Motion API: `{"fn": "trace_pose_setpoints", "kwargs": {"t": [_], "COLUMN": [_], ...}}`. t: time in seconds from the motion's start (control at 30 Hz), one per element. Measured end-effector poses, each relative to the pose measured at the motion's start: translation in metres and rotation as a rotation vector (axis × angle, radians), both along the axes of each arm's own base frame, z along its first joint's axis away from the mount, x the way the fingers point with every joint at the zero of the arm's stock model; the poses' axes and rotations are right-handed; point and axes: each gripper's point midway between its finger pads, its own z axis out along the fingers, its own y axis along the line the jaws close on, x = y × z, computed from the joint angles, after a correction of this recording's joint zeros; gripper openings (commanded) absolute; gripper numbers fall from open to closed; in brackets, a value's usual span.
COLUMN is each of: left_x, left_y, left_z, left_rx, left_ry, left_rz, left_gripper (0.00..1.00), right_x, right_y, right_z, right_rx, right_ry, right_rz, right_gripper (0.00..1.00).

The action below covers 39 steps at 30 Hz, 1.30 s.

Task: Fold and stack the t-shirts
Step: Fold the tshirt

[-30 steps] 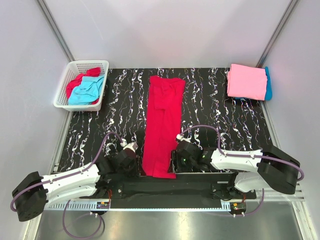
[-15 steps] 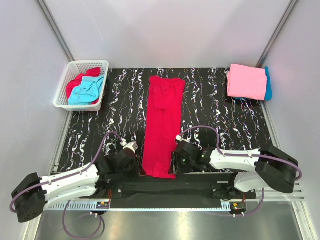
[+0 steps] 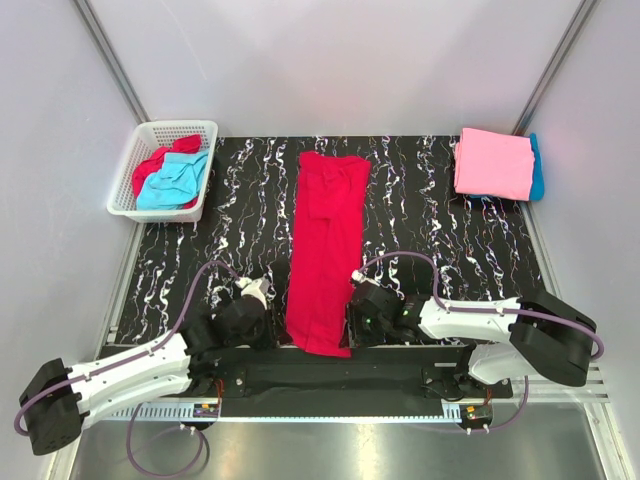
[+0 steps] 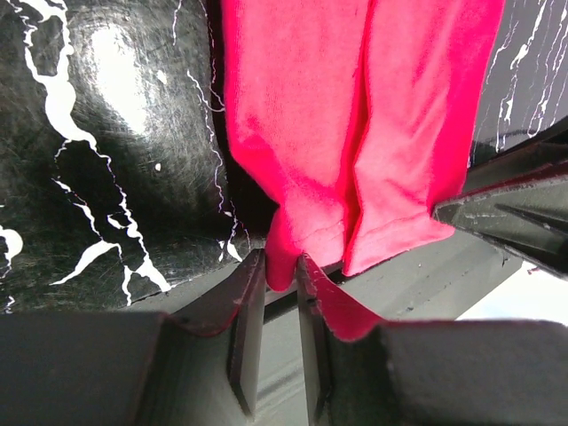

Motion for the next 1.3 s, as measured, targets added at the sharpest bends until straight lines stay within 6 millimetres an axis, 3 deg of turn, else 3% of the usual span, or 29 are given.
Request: {"fn": "trace_pose_setpoints", "kwargs": {"t": [0.07,0.1,0.17,0.63,1.03,1.13,1.3], "left_x": [0.000,0.000,0.000,-0.004,-0.017,-0.008,0.024], "left_y": [0.000,0.000,0.000,-0.002,-0.013,-0.011,-0.013], "left_z": [0.000,0.000,0.000,0.001,0.024,0.038,0.068], "left_rx": [0.000,0.001,0.002,-0.007,-0.065,-0.020,0.085], "left_ry": [0.000,-0.001,-0.003,0.007,-0.029,-0.057,-0.122], "left_rz": [0.001,0.001,-0.001,-0.034,-0.104,-0.069,0.040], "left_gripper": [0.15,0.12,0.00,0.00,0.00,0.00,0.00], "right_x": [-0.001,-0.001,-0.001,-0.008,-0.026,-0.021,-0.002], "right_y": [-0.001,-0.002,-0.003,-0.011,-0.023,-0.027,-0.026], "right_z": [-0.001,-0.002,-0.002,0.006,0.019,0.030,0.060], "right_rx": [-0.007,-0.010,-0.014,-0.030,-0.047,-0.050,-0.030], "right_ry": [0.001,0.002,0.008,0.014,0.019,-0.012,-0.110], "right_rz": [0.003,0.004,-0.003,-0.026,-0.020,-0.042,-0.099], "right_gripper": [0.01,0.00,0.00,0.00,0.00,0.00,0.00]}}
